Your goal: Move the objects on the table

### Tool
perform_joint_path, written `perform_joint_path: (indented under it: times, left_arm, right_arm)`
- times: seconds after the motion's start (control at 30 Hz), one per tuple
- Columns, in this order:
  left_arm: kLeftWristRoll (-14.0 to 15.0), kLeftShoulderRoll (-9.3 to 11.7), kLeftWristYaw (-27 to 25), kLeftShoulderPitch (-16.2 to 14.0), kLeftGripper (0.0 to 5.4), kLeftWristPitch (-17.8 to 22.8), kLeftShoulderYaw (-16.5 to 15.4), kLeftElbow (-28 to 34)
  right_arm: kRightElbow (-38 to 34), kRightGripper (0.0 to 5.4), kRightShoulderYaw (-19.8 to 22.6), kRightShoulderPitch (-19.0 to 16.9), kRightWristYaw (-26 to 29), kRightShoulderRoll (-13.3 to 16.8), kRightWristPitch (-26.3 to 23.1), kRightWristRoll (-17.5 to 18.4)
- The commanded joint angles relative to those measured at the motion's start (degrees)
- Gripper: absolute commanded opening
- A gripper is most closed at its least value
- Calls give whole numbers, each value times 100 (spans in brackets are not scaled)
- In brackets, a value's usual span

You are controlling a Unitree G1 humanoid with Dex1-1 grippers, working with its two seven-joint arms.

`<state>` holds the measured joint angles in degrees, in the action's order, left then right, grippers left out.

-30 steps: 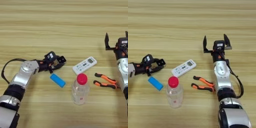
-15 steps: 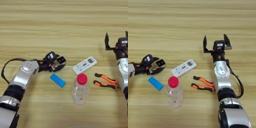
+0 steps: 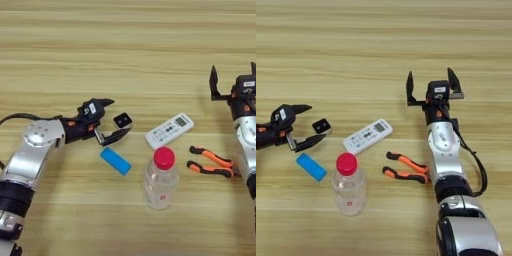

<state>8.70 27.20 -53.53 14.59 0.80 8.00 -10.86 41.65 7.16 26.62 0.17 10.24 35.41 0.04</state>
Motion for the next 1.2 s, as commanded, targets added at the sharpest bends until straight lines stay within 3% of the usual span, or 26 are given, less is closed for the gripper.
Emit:
perform_joint_path:
  times: [0.03,0.2,0.53,0.9,1.2]
  left_arm:
    - [140,263,-320,-48,538,-15,-87,70]
    - [393,496,-1104,-107,538,-228,-12,115]
    - [202,669,-1759,146,538,-471,208,-422]
    - [-371,723,-2048,451,538,-890,610,-1196]
    - [-604,734,-2218,584,538,-1106,804,-1543]
  right_arm:
    - [56,540,-2,109,-42,-22,-78,-22]
    - [49,540,-4,107,-43,-31,-79,-22]
    - [51,540,-2,105,-46,-41,-73,-25]
    - [53,540,3,102,-40,-36,-66,-22]
    - [53,540,-5,113,-59,-59,-72,-35]
